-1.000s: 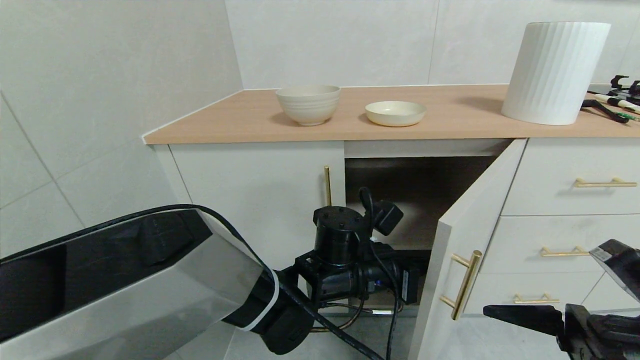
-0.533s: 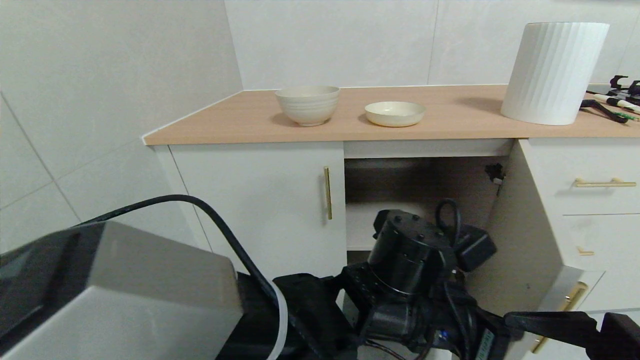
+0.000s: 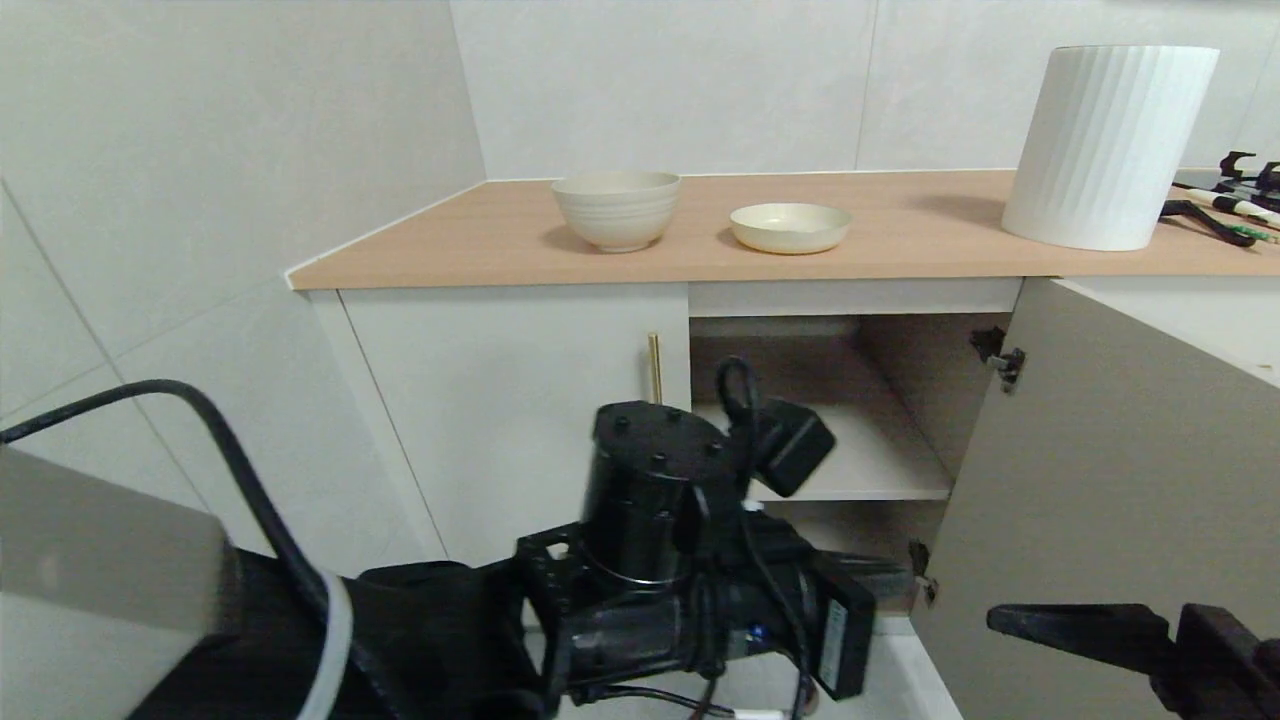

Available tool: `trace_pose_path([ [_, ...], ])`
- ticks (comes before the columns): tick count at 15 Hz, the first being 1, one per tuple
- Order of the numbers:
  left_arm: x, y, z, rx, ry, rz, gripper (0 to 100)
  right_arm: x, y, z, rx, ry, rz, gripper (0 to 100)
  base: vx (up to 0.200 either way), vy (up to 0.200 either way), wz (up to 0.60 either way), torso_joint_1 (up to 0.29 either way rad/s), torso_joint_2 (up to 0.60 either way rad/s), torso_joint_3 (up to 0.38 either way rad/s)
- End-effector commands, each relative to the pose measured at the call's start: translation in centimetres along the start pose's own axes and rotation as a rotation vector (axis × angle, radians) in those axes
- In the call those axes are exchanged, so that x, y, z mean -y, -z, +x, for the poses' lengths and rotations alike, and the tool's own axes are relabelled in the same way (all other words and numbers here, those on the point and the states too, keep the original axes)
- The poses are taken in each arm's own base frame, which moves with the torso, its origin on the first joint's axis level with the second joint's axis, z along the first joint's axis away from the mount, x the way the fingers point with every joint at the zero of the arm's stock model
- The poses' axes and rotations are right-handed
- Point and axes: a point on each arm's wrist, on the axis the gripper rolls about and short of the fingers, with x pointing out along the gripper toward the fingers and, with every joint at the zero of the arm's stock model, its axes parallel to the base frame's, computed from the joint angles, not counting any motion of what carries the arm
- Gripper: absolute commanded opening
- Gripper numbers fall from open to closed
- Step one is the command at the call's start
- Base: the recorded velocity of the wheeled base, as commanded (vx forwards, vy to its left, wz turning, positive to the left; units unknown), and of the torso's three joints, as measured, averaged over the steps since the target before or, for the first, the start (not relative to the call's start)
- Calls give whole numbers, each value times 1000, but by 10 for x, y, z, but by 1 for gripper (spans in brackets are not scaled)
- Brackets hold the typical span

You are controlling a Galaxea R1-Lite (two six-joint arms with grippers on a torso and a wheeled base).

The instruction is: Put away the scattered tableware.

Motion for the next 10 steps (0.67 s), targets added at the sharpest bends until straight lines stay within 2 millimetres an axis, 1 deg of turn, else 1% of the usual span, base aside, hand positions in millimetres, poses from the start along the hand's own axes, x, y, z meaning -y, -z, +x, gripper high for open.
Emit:
trace_pose_path([
  [1, -26, -11, -66, 134, -215, -21, 0, 19, -11, 26, -27, 67, 30, 100, 0, 0, 0, 0, 0, 0],
  [2, -32, -12, -81, 151, -256, -28, 0, 24, -15, 32, -27, 96, 35, 100, 0, 0, 0, 0, 0, 0],
  [3, -41, -12, -110, 183, -326, -45, 0, 45, -23, 43, -31, 177, 62, 100, 0, 0, 0, 0, 0, 0],
  [4, -46, -10, -129, 196, -373, -59, 0, 62, -30, 52, -59, 236, 90, 100, 0, 0, 0, 0, 0, 0],
  [5, -48, -10, -150, 211, -424, -73, 0, 78, -42, 57, -57, 288, 100, 100, 0, 0, 0, 0, 0, 0],
  [6, -48, -11, -164, 218, -459, -84, 0, 90, -50, 61, -44, 343, 88, 100, 0, 0, 0, 0, 0, 0],
  [7, -48, -14, -180, 231, -503, -98, 0, 99, -59, 65, -41, 376, 65, 100, 0, 0, 0, 0, 0, 0],
  [9, -52, -20, -194, 239, -561, -118, 0, 101, -71, 67, -74, 392, 70, 100, 0, 0, 0, 0, 0, 0],
  [10, -56, -26, -202, 245, -600, -133, 0, 102, -82, 70, -114, 434, 89, 100, 0, 0, 0, 0, 0, 0],
])
